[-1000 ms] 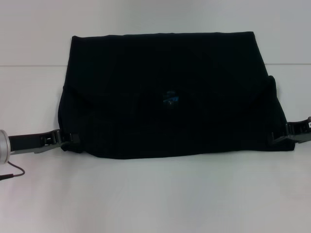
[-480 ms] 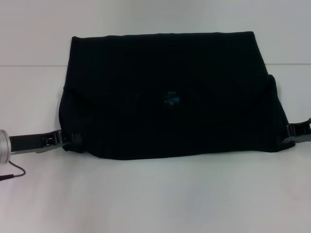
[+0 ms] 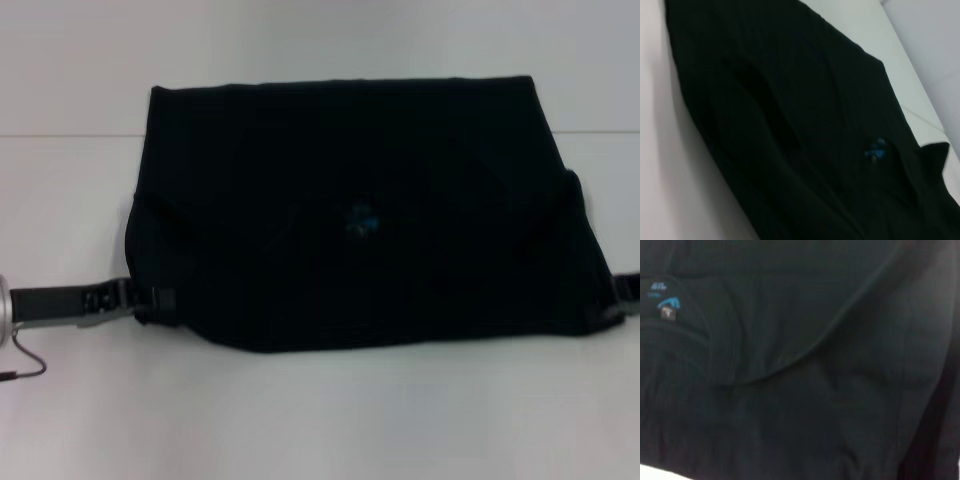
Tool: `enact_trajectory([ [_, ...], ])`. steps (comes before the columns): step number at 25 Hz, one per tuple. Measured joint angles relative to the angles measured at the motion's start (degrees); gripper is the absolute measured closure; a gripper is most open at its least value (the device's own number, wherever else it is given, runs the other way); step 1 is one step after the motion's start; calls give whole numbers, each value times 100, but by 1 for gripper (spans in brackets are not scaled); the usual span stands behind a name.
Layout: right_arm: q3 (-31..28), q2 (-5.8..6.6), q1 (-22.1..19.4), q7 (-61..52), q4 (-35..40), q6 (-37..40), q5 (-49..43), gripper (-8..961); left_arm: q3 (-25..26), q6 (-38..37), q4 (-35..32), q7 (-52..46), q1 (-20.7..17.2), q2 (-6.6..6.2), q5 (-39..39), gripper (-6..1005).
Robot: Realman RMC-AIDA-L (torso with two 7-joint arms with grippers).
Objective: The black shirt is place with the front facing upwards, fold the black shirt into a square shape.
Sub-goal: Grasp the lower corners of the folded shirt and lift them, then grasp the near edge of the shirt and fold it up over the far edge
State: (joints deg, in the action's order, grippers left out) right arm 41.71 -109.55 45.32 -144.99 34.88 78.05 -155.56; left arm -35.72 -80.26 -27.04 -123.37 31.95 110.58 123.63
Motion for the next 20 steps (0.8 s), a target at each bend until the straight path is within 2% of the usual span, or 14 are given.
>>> enact_trajectory([
  [1,-3,25,-39,31,36,174,5,897,0,0,0,0,0,0,0,949],
  [3,-9,75,-170,116,162,636,14,897,3,-427,-5,-155,-4,-95,223,949],
  [9,-20,145,-590,659,367,1930,21,897,30,-1957,-14,-537,-38,-270,919,949],
  [11,25,112,-677,843,381,2186,-26,896,30,-2338,-17,-615,-39,-288,1150,950],
  [16,175,-87,-807,1210,512,2561,-451,896,-2,-3067,-34,-828,34,-298,1938,950],
  [20,125,-116,-861,1490,496,2864,-496,896,-2,-3190,-35,-839,58,-300,2169,951],
])
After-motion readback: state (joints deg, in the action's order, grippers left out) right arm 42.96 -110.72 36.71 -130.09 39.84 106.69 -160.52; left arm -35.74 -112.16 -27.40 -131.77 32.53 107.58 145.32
